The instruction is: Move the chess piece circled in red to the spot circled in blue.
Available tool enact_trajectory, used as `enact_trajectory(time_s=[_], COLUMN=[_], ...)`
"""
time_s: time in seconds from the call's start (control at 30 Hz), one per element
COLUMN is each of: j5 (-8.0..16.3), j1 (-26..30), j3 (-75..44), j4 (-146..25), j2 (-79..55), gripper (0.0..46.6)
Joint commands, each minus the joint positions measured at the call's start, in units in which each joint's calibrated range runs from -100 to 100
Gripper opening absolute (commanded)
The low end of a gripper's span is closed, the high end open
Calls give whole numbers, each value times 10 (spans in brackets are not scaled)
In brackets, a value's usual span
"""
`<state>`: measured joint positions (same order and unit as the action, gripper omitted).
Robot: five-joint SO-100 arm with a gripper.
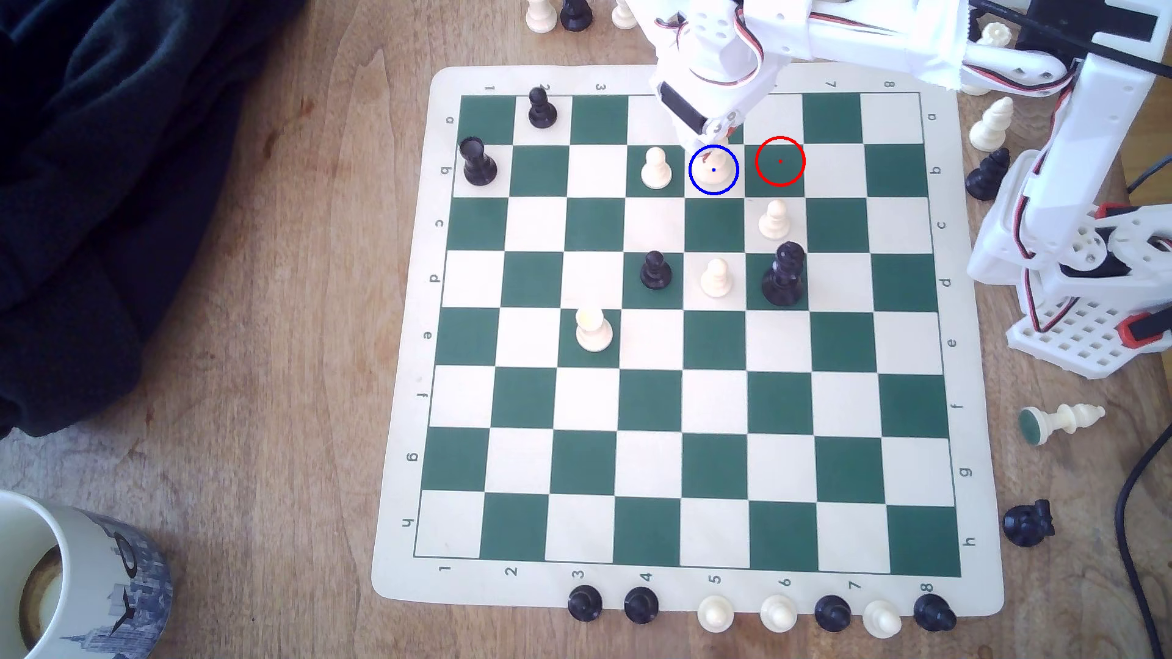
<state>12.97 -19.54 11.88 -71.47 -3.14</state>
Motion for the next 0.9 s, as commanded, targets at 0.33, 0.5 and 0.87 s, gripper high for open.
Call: enact_trajectory(time_s=[0.33,0.5,0.87], j5=[-3,-3,-14], j1=[1,1,45], j3=[-2,-2,209], j4=[-26,-66,-65], j2=[52,104,420], gripper=[181,188,167])
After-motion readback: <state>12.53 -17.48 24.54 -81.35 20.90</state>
